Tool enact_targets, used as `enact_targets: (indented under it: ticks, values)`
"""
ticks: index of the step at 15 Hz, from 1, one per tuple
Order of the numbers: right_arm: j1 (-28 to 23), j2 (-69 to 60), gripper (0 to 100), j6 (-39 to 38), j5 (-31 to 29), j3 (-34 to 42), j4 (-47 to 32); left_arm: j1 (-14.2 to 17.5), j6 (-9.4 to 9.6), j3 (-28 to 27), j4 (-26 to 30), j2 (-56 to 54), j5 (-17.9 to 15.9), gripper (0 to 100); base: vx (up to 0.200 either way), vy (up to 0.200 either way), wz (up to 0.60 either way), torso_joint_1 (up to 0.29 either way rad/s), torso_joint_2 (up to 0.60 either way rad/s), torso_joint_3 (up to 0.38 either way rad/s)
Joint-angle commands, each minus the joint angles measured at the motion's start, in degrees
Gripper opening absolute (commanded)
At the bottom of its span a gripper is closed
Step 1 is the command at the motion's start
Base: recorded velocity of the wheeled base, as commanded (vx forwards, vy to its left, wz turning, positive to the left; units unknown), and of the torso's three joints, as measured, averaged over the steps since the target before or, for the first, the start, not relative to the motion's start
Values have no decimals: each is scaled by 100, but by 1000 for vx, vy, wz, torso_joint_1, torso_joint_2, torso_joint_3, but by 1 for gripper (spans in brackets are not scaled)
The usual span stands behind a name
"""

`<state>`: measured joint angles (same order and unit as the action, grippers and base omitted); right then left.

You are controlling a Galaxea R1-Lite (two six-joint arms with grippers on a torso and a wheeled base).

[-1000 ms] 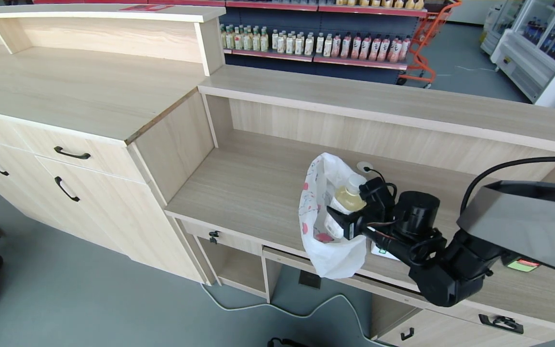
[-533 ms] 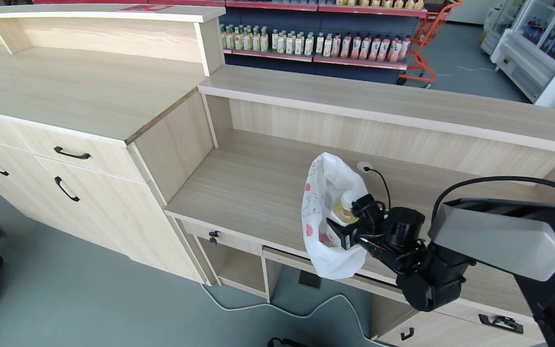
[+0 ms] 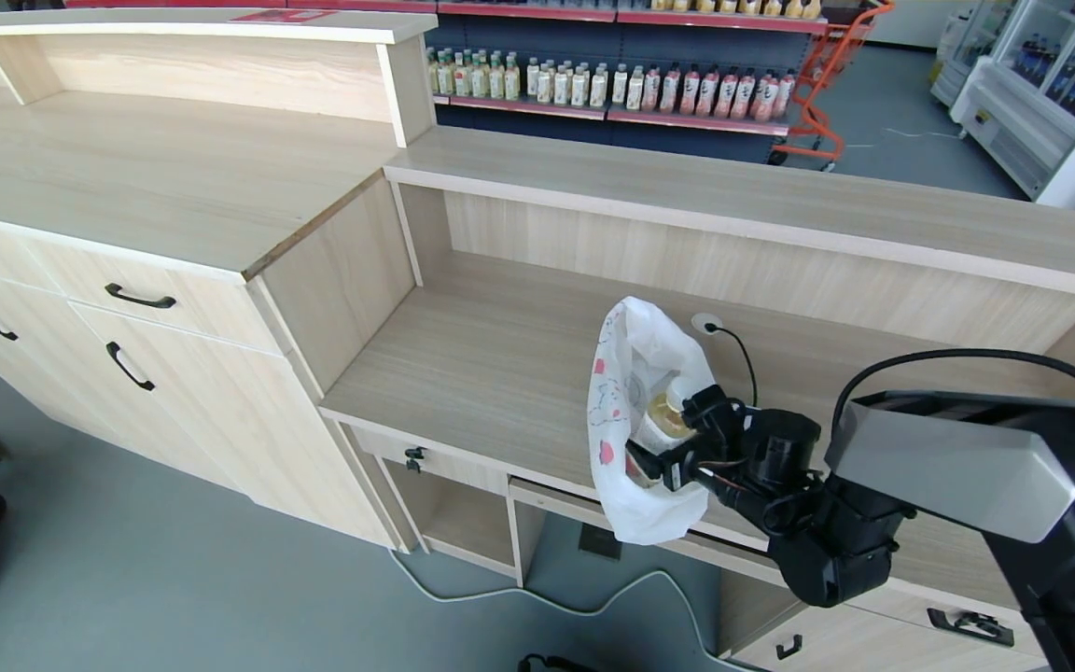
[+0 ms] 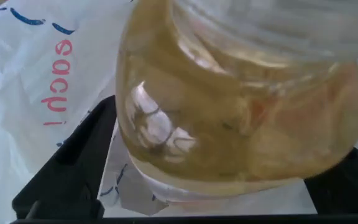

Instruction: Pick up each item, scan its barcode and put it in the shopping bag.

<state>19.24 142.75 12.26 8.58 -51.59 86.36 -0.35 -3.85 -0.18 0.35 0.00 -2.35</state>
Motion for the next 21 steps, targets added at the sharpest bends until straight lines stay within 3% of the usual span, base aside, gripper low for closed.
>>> enact_targets:
  ticks: [1, 3, 7, 11, 13, 16, 18, 19, 21]
  values:
    - [-52, -468, 100, -93, 3, 0, -146, 0, -1, 1, 0, 0, -2, 100, 0, 0, 0, 0, 0, 0]
    - [-87, -1136, 100, -374, 3, 0, -462, 0, -1, 1, 0, 0, -2, 100, 0, 0, 0, 0, 0, 0]
    - [-157, -2744, 100, -831, -23, 334, -1824, 0, -1, 1, 0, 0, -2, 100, 0, 0, 0, 0, 0, 0]
    - [-482, -4792, 100, -681, -76, 2083, -2404, 0, -1, 1, 0, 0, -2, 100, 0, 0, 0, 0, 0, 0]
    - [-1308, -5504, 100, 118, -76, 2663, -2527, 0, -1, 1, 0, 0, -2, 100, 0, 0, 0, 0, 0, 0]
    - [-3286, -5855, 100, 1683, -164, 2382, -3819, 0, -1, 1, 0, 0, -2, 100, 0, 0, -200, 1, -1, 2]
    - [-4279, -5820, 100, 2131, -489, 2294, -4215, 0, -1, 1, 0, 0, -2, 100, 0, 0, -600, -2, -5, 2]
    - [-4587, -5750, 100, 2201, -814, 2285, -4224, 0, -1, 1, 0, 0, -2, 100, 0, 0, -600, 2, 7, -2]
    - [-5202, -5363, 100, 2632, -2203, 2241, -4250, 0, -1, 1, 0, 0, -2, 100, 0, 0, -600, 7, 0, 5]
